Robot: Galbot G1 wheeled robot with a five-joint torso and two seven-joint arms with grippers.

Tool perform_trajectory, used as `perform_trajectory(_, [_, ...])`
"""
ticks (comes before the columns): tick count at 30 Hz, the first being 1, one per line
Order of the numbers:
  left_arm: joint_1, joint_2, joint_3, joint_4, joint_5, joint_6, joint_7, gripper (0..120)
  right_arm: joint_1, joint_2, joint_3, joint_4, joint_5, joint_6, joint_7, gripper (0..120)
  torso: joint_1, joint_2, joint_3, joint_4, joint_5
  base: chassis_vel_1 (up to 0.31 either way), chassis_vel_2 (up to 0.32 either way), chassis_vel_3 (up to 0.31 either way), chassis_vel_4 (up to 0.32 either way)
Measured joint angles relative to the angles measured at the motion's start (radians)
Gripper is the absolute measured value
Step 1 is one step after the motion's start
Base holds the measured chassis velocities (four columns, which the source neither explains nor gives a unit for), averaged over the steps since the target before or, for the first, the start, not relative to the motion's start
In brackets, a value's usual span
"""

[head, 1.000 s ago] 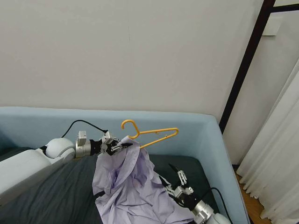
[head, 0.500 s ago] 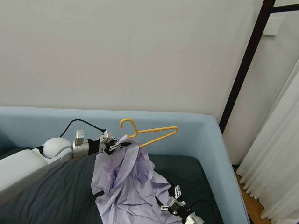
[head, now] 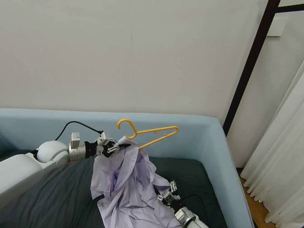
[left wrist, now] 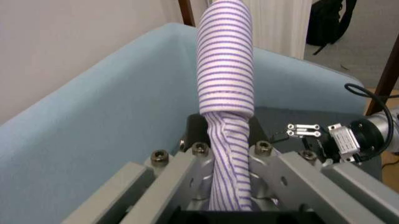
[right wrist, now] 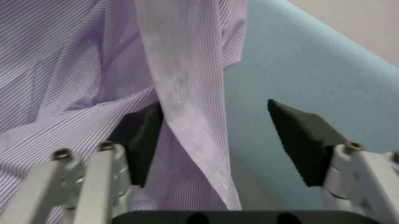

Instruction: Pick up the clothes from the sofa and hang them on the clothes hanger.

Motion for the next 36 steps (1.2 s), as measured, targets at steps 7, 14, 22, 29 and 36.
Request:
perform_trajectory(7, [0.023,0.005,-0.023,0.005,0.010,-0.002,0.011,1,0.007,0.002,0.002,-0.008,0.001,0.012,-0.001,39,0.000,0.000,0.000,0.0000,0.0001,0.000,0.000,0.000,0.000])
perform_trajectory(14, [0.028,0.005,-0.031,0.011,0.010,-0.003,0.019,1,0.011,0.004,0.003,-0.009,-0.038,0.037,-0.007,14,0.000,0.000,0.000,0.0000,0.0001,0.000,0.000,0.000,0.000])
perform_trajectory(22, [0.045,0.016,-0.043,0.008,0.018,-0.004,0.032,1,0.011,-0.010,-0.005,0.010,-0.027,0.075,-0.051,0,0.000,0.000,0.000,0.0000,0.0001,0.000,0.000,0.000,0.000])
perform_trajectory(29, [0.038,0.042,-0.059,0.007,0.048,-0.018,0.075,1,0.014,-0.061,-0.023,0.104,0.170,0.046,-0.136,0,0.000,0.000,0.000,-0.0001,0.0003,0.000,0.000,0.000,0.000])
perform_trajectory(36, [0.002,0.063,-0.070,0.015,0.077,-0.043,0.137,1,0.091,-0.147,-0.031,0.268,0.506,-0.156,-0.144,0,0.000,0.000,0.000,0.0000,0.0002,0.000,0.000,0.000,0.000])
